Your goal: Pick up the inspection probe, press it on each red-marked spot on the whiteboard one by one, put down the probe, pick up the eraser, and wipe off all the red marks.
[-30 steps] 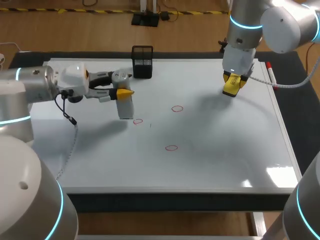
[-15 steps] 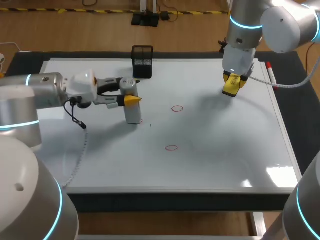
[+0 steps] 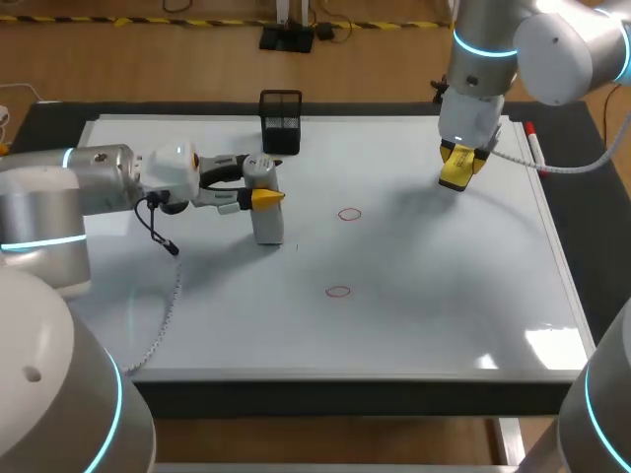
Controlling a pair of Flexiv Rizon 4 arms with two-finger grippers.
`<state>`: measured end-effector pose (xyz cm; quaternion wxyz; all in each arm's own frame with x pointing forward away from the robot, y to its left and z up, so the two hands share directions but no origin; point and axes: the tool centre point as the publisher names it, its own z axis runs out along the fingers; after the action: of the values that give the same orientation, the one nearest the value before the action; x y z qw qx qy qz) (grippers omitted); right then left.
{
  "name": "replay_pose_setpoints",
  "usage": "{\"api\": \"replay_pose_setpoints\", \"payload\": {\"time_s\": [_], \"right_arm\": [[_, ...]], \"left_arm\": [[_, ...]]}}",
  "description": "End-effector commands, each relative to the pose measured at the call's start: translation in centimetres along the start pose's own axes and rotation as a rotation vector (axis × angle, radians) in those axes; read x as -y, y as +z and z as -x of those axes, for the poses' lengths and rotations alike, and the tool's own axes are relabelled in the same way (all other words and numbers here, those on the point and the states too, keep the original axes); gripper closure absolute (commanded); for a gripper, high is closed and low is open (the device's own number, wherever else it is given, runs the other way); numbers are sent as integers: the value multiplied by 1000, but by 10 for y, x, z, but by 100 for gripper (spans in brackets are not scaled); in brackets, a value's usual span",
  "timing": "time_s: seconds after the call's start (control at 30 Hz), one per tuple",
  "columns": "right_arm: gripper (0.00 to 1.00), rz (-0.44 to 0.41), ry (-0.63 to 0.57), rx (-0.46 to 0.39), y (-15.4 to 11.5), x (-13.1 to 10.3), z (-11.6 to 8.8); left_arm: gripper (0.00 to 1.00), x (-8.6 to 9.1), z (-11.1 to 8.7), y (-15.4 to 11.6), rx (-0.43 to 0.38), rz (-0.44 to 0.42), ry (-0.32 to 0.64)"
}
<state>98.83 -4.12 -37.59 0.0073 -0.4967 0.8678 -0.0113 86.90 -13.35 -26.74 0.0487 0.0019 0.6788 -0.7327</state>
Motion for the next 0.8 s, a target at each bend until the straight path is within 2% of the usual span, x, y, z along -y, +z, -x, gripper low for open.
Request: {"api": "replay_pose_setpoints", "payload": {"time_s": [0.03, 0.8], "right_arm": [[100, -2, -2, -2, -1, 0, -1], [100, -2, -2, -2, -1, 0, -1]], "left_arm": [[100, -3, 1, 1, -4, -2, -1], [100, -5, 3, 0, 7, 6, -11]]}}
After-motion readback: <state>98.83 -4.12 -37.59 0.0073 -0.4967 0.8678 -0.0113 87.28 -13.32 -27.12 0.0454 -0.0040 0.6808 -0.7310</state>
